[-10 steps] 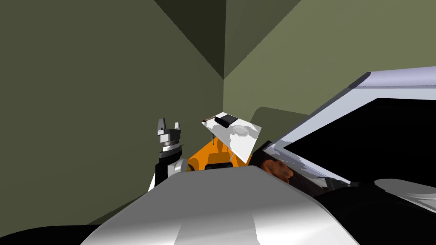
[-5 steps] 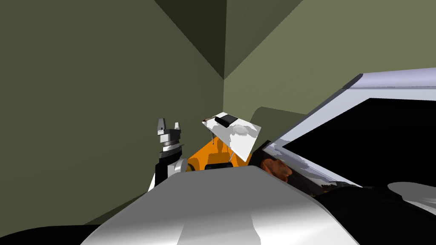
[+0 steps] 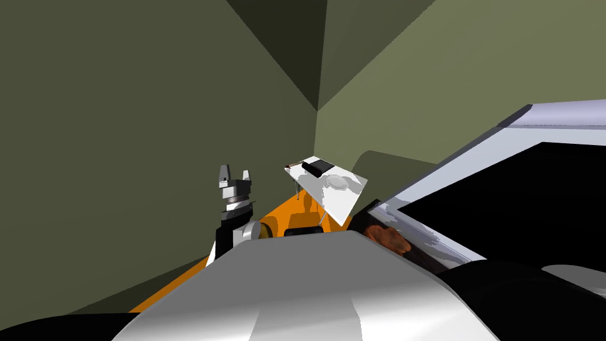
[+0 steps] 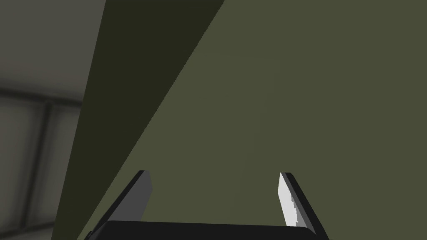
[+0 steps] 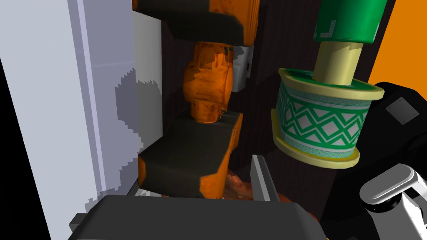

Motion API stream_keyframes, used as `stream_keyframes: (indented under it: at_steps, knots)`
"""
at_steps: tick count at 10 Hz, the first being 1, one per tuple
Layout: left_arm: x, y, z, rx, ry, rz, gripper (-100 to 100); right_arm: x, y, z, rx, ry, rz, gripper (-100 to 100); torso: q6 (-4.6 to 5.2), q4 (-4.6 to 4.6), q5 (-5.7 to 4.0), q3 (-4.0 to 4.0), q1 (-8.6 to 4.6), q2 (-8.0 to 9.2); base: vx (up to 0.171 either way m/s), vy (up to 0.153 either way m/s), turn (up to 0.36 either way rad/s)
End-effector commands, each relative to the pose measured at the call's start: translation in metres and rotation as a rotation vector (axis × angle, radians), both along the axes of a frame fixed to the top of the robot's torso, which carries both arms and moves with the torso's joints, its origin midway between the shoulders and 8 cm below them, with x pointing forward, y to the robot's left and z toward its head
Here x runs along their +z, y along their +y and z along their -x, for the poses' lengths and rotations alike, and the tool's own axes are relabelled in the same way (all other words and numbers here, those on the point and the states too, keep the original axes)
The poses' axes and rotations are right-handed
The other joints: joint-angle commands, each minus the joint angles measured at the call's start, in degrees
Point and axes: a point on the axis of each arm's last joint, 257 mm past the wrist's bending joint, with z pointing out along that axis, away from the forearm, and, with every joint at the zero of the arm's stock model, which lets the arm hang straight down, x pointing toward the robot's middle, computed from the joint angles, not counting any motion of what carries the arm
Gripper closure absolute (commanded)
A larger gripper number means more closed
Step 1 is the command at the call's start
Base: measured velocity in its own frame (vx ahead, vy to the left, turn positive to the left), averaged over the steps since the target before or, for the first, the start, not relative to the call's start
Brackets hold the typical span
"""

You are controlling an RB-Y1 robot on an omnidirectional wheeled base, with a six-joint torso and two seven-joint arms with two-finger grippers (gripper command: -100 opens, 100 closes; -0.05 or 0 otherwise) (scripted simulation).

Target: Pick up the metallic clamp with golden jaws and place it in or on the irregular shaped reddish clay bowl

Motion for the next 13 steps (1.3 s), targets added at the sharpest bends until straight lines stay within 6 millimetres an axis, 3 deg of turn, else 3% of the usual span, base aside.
stream_keyframes:
  at_steps: [1,4,5,6,7,8,9,10,13]
  knots:
    - [0.0,0.0,0.0,0.0,0.0,0.0,0,0.0,0.0,0.0,0.0,0.0,0.0,100,0.0,0.0,0.0,0.0,0.0,0.0,0.0,-0.006,0.01]
    - [0.0,0.0,0.0,0.0,0.0,0.0,0,0.0,0.001,0.001,0.0,0.002,-0.002,100,0.01,0.04,-0.08,0.04,-0.09,0.05,0.0,0.0,0.0]
    - [0.0,0.0,0.0,0.0,0.0,0.0,0,0.0,0.001,0.001,0.0,0.002,-0.002,0,0.0,0.04,-0.08,0.04,-0.11,0.05,0.0,0.0,0.0]
    - [0.0,0.0,0.0,0.0,0.0,0.0,0,0.006,0.0,-0.007,0.018,-0.003,-0.004,100,0.0,0.04,-0.08,0.04,-0.11,0.04,0.016,0.012,-0.202]
    - [0.0,0.0,0.0,0.0,0.0,0.0,0,0.014,-0.002,-0.017,0.04,-0.007,-0.003,100,0.14,0.04,-0.04,0.05,-0.05,0.05,0.032,0.044,-0.268]
    - [0.0,0.0,0.0,0.0,0.0,0.0,0,0.009,-0.001,-0.013,0.028,-0.004,-0.001,100,0.12,0.06,0.0,0.04,0.08,0.02,0.014,0.027,-0.056]
    - [0.0,0.0,0.0,0.0,0.0,0.0,0,0.01,-0.001,-0.013,0.03,-0.003,-0.003,0,0.02,0.07,-0.01,0.05,0.05,0.04,0.0,0.0,0.0]
    - [0.0,0.0,0.0,0.0,0.0,0.0,0,0.022,-0.004,-0.025,0.046,-0.002,-0.008,100,0.01,0.07,-0.01,0.06,-0.01,0.06,0.013,0.042,-0.029]
    - [0.0,0.0,0.0,0.0,0.0,0.0,0,0.037,-0.006,-0.041,0.067,-0.003,-0.017,100,-0.04,0.04,0.13,0.0,0.32,-0.05,0.016,0.071,-0.009]
